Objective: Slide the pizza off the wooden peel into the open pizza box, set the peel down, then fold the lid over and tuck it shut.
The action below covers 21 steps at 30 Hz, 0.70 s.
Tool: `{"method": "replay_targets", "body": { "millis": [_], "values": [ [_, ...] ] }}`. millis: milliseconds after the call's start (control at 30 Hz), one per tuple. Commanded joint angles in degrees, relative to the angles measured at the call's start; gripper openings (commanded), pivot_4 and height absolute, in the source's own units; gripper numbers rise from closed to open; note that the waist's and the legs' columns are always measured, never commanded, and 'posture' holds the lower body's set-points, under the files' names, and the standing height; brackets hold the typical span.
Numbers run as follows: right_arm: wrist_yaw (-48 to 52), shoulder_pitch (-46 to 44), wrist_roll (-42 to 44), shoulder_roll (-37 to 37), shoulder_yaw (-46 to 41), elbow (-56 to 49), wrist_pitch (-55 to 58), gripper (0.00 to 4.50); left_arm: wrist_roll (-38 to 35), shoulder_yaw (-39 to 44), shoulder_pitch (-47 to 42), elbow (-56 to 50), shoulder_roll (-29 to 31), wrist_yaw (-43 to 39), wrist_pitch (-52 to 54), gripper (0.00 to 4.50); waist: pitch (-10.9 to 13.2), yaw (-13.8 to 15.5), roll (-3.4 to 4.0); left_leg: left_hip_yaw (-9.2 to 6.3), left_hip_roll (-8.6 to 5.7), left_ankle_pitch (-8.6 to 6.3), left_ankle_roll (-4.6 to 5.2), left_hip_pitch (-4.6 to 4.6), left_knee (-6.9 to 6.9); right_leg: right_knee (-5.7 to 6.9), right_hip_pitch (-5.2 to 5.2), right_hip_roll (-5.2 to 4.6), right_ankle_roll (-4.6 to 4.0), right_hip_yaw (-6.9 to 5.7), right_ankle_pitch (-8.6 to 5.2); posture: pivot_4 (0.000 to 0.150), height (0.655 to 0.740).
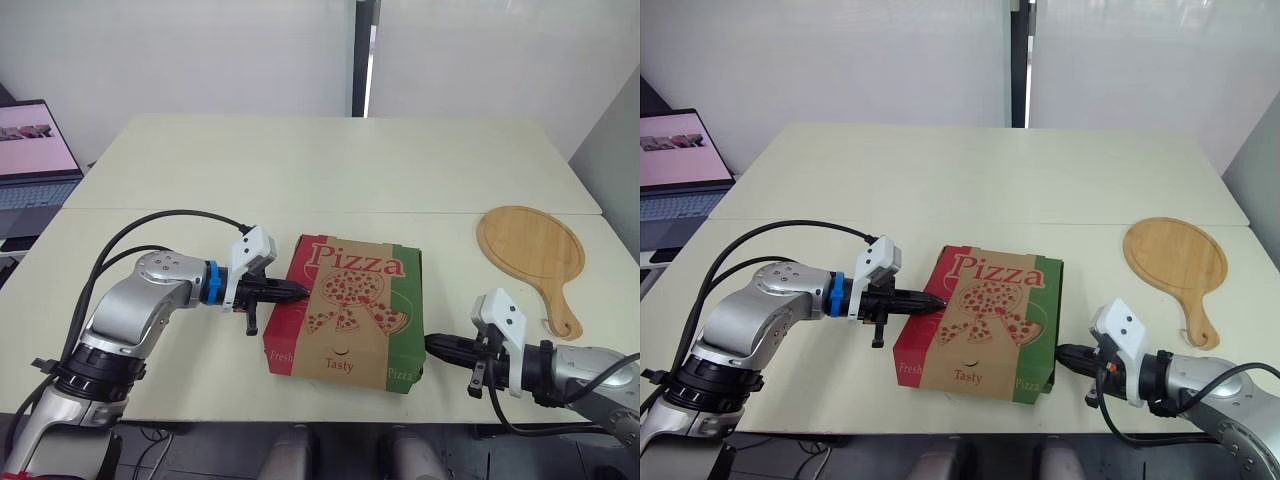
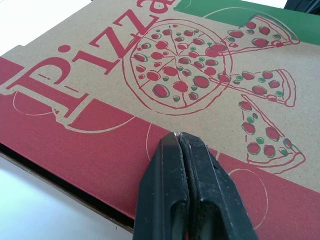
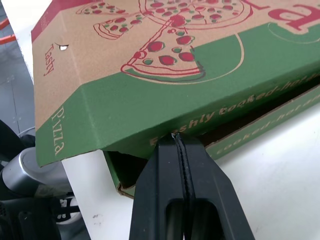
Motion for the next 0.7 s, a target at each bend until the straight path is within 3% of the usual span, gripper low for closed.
{"method": "replay_targets", "body": {
  "millis": [33, 333, 700],
  "values": [
    [1.0, -0.7, -0.3, -0.2, 0.1, -0.8, -2.0, 0.0, -0.4, 1.3, -0.9, -0.4, -0.1, 0.1, 0.0, 0.03, 0.0, 0.0, 0.0, 0.0, 0.0, 0.0, 0.0, 0.0, 0.0, 0.0, 0.0, 0.0, 0.0, 0.0, 0.0, 0.15, 0.7281],
    [0.2, -0.7, -1.9, 0.6, 0.6, -0.6, -3.2, 0.0, -0.1, 1.1, -1.2, 0.6, -0.3, -0.2, -0.7, 0.03, 0.0, 0.0, 0.0, 0.0, 0.0, 0.0, 0.0, 0.0, 0.0, 0.0, 0.0, 0.0, 0.0, 0.0, 0.0, 0.15, 0.7281],
    [6.1, 3.4, -5.5, -7.0, -6.2, 1.8, -5.3, 0.0, 0.5, 1.2, -1.4, 1.7, -0.1, -0.7, -1.7, 0.03, 0.0, 0.1, 0.0, 0.0, -0.01, 0.0, 0.0, -0.01, 0.01, 0.0, 0.01, 0.0, 0.0, -0.01, 0.0, 0.15, 0.7281]
  ]
}}
